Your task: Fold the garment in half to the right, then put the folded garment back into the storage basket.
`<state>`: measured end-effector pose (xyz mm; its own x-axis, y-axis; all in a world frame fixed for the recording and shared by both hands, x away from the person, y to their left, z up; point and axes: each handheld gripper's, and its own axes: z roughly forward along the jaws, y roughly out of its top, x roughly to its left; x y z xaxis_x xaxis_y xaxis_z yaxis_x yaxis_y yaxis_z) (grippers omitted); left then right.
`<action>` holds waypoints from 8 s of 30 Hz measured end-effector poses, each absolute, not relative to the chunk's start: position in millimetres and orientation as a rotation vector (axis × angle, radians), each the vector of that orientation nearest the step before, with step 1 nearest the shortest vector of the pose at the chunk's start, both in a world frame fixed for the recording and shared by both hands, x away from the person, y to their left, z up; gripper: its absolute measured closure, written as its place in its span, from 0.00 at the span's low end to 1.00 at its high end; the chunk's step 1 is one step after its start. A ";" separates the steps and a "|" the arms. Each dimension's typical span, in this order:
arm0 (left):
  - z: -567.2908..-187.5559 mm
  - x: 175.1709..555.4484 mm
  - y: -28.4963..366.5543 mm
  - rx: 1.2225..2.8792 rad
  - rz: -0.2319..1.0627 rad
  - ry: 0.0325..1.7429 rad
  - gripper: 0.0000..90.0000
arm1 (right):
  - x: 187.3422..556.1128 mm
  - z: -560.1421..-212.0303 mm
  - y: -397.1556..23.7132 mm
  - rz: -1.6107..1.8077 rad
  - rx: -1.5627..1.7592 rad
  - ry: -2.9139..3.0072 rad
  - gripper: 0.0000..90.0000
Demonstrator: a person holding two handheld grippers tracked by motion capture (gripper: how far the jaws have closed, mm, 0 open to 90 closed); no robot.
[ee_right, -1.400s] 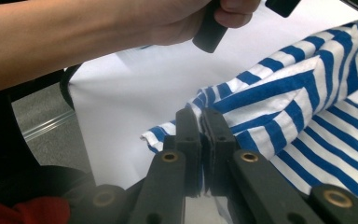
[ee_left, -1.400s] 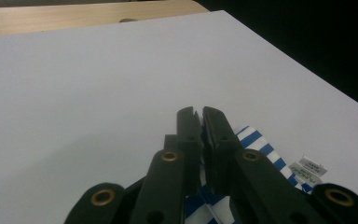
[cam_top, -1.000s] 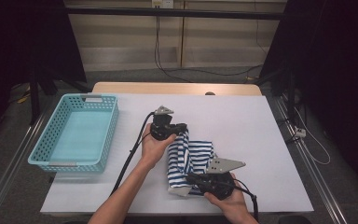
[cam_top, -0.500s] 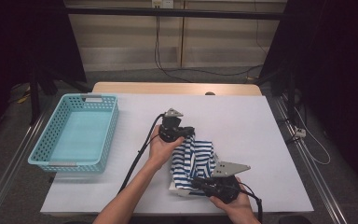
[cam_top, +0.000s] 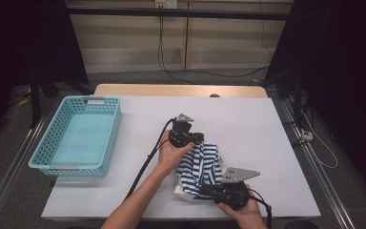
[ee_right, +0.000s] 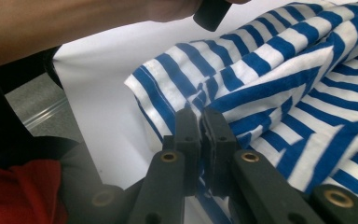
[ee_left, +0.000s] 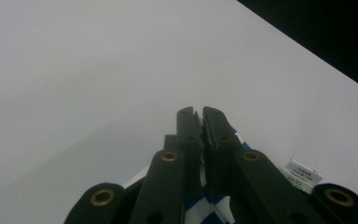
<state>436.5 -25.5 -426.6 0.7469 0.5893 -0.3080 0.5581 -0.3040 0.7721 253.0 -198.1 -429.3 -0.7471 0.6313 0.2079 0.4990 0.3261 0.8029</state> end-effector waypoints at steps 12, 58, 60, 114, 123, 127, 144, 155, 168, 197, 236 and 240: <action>-431.5 437.9 -41.1 2.002 0.016 0.859 0.96 | 251.8 -431.1 -211.4 1.371 1.063 2.443 0.97; -419.1 426.0 19.3 1.972 0.192 0.828 0.05 | 272.0 -413.1 -240.4 1.287 1.162 2.292 0.39; -419.1 424.0 27.9 1.962 0.202 0.843 0.05 | 281.4 -408.6 -242.4 1.296 1.143 2.279 0.40; -436.1 397.8 92.1 1.966 0.286 0.872 0.07 | 406.6 -451.0 -244.8 1.052 1.395 2.218 0.89; -429.1 396.0 101.9 1.910 0.282 0.879 0.07 | 407.3 -447.6 -251.0 1.087 1.388 2.187 0.69; -426.0 393.8 108.5 1.889 0.283 0.884 0.06 | 401.2 -440.8 -259.5 1.173 1.385 2.152 0.53; -422.0 373.8 124.0 1.913 0.316 0.867 0.06 | 350.2 -424.6 -265.5 1.341 1.244 2.127 0.29; -426.2 374.7 124.0 1.920 0.299 0.858 0.06 | 327.0 -416.6 -263.5 1.350 1.175 2.127 0.24; -425.5 375.5 124.4 1.919 0.321 0.869 0.07 | 295.3 -417.3 -260.8 1.295 1.126 2.300 0.20; -430.4 378.5 122.2 1.933 0.313 0.874 0.05 | 254.9 -437.7 -224.5 1.183 0.776 2.612 0.46; -435.1 381.4 116.0 1.958 0.309 0.891 0.05 | 264.5 -446.0 -225.1 1.036 0.705 2.629 0.89; -434.0 381.3 115.3 1.946 0.322 0.889 0.06 | 266.7 -445.4 -225.6 1.061 0.761 2.625 0.91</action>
